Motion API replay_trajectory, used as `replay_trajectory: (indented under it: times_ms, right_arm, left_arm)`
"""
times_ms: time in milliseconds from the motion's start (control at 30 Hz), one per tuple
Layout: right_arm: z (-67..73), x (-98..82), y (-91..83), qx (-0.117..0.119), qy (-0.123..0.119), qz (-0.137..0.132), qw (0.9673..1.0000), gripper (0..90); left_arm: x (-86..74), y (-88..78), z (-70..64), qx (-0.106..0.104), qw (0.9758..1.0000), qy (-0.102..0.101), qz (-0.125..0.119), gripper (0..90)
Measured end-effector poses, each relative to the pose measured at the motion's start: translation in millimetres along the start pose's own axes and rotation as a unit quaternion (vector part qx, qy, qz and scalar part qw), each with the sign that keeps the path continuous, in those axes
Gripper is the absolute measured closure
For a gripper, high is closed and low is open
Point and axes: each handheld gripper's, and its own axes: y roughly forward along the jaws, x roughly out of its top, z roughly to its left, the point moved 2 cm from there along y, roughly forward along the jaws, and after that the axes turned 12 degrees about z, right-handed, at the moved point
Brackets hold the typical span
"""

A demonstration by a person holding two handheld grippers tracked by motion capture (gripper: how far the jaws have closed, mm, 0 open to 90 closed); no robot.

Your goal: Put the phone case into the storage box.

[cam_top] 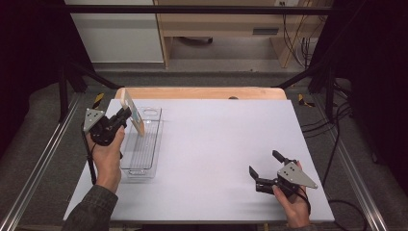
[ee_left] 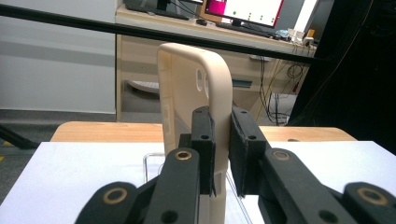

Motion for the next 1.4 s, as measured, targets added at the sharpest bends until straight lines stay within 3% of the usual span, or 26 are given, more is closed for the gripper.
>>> replay_trajectory:
  times_ms: [1100,1400]
  right_arm:
    - [-1.1,-0.2,0.3,0.001,0.004,0.005,1.0,2.6]
    - [-1.2,-0.5,0.5,0.001,0.006,0.006,1.0,2.6]
  left_arm:
    - [2.3,12.2,-3.2,0.009,0.9998,0.013,0.009,80.2]
    - [0.2,21.6,-1.7,0.018,0.9994,0.016,0.024,80.1]
